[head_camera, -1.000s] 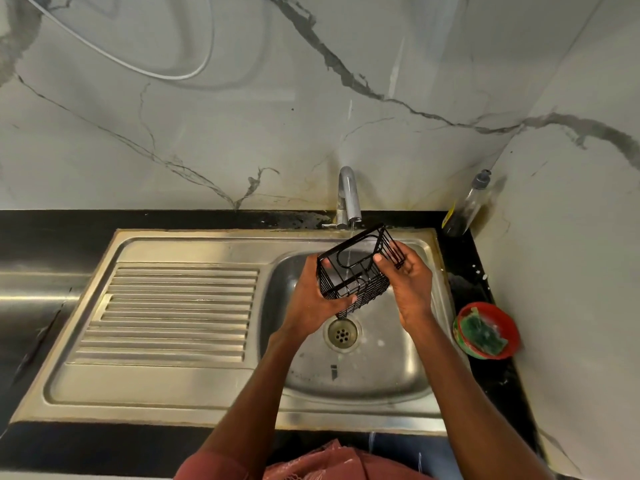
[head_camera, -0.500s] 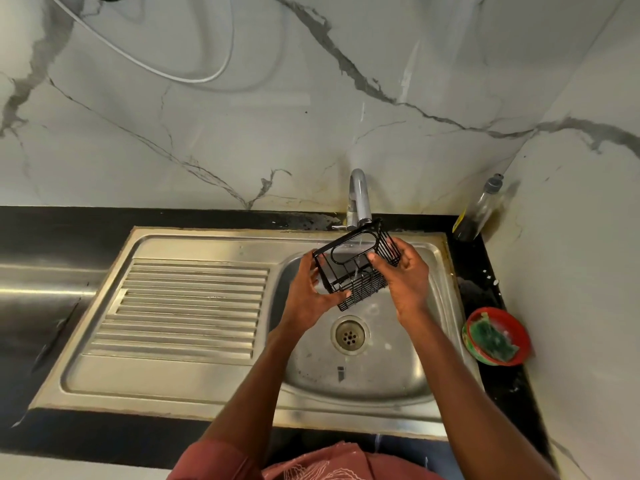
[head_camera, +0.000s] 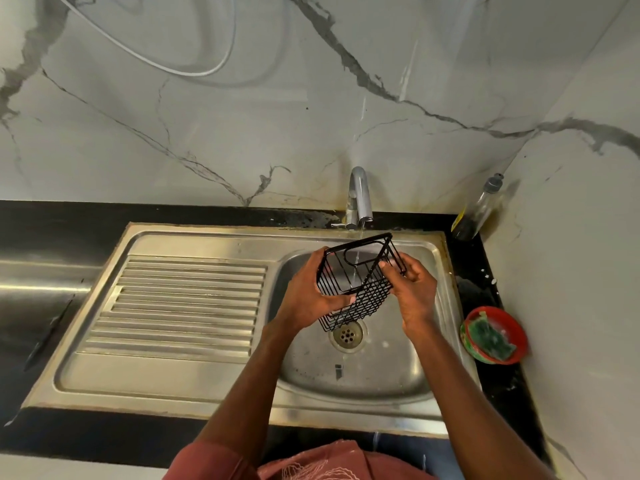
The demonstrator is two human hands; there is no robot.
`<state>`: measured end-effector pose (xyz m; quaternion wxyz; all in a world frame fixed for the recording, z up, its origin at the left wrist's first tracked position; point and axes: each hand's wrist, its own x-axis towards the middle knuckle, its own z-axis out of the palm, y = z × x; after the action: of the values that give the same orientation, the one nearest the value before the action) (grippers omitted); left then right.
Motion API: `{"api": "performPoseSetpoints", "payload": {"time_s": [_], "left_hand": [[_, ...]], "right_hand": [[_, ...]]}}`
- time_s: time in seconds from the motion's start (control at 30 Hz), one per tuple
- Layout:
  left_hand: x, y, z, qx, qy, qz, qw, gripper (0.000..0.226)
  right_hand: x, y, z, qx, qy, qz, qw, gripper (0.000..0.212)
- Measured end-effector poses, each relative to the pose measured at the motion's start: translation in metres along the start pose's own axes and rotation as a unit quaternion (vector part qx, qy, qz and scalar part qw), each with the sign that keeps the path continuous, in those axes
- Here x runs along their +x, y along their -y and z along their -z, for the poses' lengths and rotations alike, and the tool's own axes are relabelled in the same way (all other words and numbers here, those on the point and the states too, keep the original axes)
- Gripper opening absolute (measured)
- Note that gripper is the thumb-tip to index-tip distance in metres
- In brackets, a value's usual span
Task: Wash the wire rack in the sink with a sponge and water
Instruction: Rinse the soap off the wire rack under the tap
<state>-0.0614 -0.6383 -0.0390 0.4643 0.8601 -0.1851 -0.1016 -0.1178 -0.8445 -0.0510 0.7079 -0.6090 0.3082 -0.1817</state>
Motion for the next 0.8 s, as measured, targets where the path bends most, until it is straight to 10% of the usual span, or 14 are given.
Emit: {"api": "performPoseSetpoints", "payload": {"time_s": [0.27, 0.37, 0.57, 0.8], "left_hand": [[-0.005, 0.020, -0.009, -0.125, 0.002, 0.110, 0.986, 0.049], [-0.008, 0.054, -0.018, -0.058, -0.002, 0.249, 0.967, 0.083], [-0.004, 0.052, -0.037, -0.450, 0.069, 0.450, 0.768, 0.077], [0.022, 0.025, -0.061, -0.543, -0.013, 0.480, 0.689, 0.031]], "right_hand": [[0.004, -0.005, 0.022, 0.121, -0.073, -0.086, 0.986, 0.048], [0.004, -0.007, 0.031, 0.174, -0.072, -0.101, 0.977, 0.061], [0.009, -0.005, 0.039, 0.234, -0.004, -0.111, 0.966, 0.053], [0.011, 0.021, 0.051, 0.188, 0.182, -0.106, 0.960, 0.049]]}}
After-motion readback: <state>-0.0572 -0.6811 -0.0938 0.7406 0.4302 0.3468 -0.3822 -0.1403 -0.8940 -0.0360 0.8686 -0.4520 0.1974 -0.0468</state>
